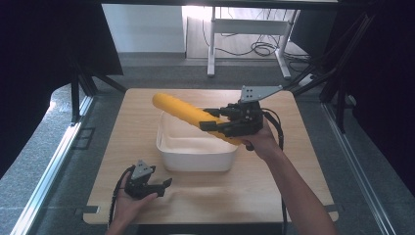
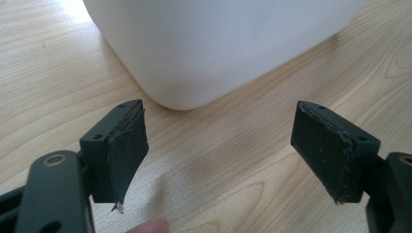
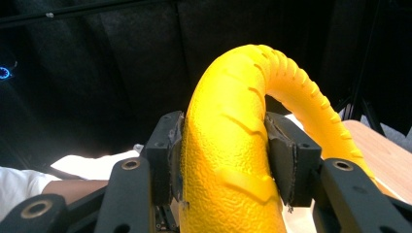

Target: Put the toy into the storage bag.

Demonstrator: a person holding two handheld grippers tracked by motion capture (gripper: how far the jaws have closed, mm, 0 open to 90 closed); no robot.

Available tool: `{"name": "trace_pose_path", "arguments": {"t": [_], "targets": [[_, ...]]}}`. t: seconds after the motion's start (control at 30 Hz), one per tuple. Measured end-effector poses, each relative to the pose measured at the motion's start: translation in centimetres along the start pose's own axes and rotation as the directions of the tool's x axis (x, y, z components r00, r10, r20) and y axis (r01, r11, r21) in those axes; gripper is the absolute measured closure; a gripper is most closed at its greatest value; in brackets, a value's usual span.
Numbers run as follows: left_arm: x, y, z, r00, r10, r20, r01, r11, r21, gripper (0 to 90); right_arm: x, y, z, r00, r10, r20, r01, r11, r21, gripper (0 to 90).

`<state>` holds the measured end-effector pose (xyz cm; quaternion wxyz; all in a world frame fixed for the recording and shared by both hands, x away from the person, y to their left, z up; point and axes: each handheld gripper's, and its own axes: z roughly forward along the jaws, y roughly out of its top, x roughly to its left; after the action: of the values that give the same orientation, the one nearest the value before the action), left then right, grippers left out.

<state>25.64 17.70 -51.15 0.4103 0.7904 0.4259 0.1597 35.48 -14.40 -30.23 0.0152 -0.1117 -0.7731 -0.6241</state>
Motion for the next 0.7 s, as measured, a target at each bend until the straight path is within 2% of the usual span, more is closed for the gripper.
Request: {"name": "trace_pose_path", "arguments": {"t": [0.3, 0.43, 0.6, 0.7], "targets": [[0.1, 0.0, 0.0, 1.0000, 0.001, -0.001, -0.001, 1.0000, 0.000, 20.8, -1.0, -0.7, 1.2, 0.9992, 0.039, -0.005, -0.039, 0.999, 0.030, 51.3], [0.1, 0.0, -0.1, 1.0000, 0.000, -0.003, 0.000, 1.0000, -0.003, 20.8, -1.9, -1.2, 1.9, 0.9982, 0.059, -0.012, -0.058, 0.997, 0.040, 51.1], [0.1, 0.0, -0.1, 1.0000, 0.003, -0.003, -0.003, 1.0000, 0.001, 20.8, -2.6, -1.6, 1.7, 0.9966, 0.080, -0.018, -0.080, 0.996, 0.026, 50.7], [0.1, 0.0, -0.1, 1.0000, 0.003, -0.002, -0.003, 1.0000, 0.001, 20.8, -2.7, -2.0, 1.6, 0.9972, 0.075, -0.002, -0.075, 0.996, 0.038, 50.2]]}}
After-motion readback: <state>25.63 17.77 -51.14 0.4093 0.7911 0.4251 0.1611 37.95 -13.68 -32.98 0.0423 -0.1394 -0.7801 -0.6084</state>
